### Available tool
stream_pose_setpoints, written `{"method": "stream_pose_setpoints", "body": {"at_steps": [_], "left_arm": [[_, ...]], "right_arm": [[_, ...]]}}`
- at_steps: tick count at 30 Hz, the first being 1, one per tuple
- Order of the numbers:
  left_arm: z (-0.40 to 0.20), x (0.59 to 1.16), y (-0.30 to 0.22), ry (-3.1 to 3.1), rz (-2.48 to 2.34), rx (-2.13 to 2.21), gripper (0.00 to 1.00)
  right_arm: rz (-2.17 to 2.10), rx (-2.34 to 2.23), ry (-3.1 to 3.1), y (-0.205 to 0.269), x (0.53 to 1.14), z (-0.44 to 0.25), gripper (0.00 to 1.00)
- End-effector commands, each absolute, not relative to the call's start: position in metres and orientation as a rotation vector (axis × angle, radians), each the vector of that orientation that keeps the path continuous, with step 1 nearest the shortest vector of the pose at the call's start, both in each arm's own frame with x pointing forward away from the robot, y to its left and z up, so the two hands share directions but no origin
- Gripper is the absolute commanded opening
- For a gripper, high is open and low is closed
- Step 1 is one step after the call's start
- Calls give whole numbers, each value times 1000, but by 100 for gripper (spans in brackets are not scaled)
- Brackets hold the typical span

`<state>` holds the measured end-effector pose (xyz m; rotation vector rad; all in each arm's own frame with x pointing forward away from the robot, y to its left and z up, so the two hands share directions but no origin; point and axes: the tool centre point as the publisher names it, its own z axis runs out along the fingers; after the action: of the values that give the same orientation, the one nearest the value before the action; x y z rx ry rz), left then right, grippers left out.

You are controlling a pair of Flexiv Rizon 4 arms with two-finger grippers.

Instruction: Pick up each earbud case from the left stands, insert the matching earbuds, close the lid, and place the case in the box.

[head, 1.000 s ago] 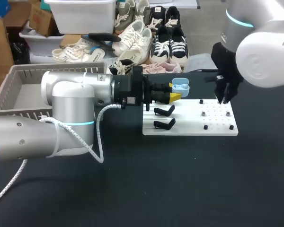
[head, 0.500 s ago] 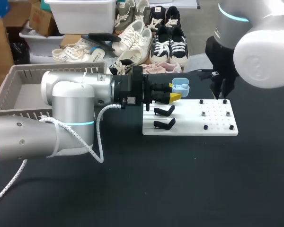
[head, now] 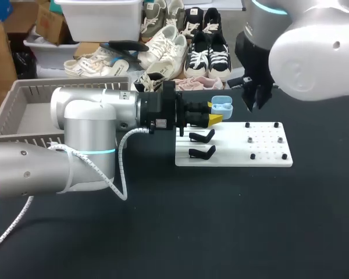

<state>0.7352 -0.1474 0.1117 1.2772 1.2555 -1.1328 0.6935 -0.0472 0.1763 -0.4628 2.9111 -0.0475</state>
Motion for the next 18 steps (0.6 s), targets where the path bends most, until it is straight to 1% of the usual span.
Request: {"method": "stream_pose_setpoints", "body": {"at_steps": [1, 18], "left_arm": [[111, 736, -147, 1253, -1134, 1277, 0], [111, 736, -147, 1253, -1134, 1277, 0]], "right_arm": [[-67, -470, 2921, -35, 700, 180, 0], [-36, -521, 2916, -9, 716, 174, 0]]}}
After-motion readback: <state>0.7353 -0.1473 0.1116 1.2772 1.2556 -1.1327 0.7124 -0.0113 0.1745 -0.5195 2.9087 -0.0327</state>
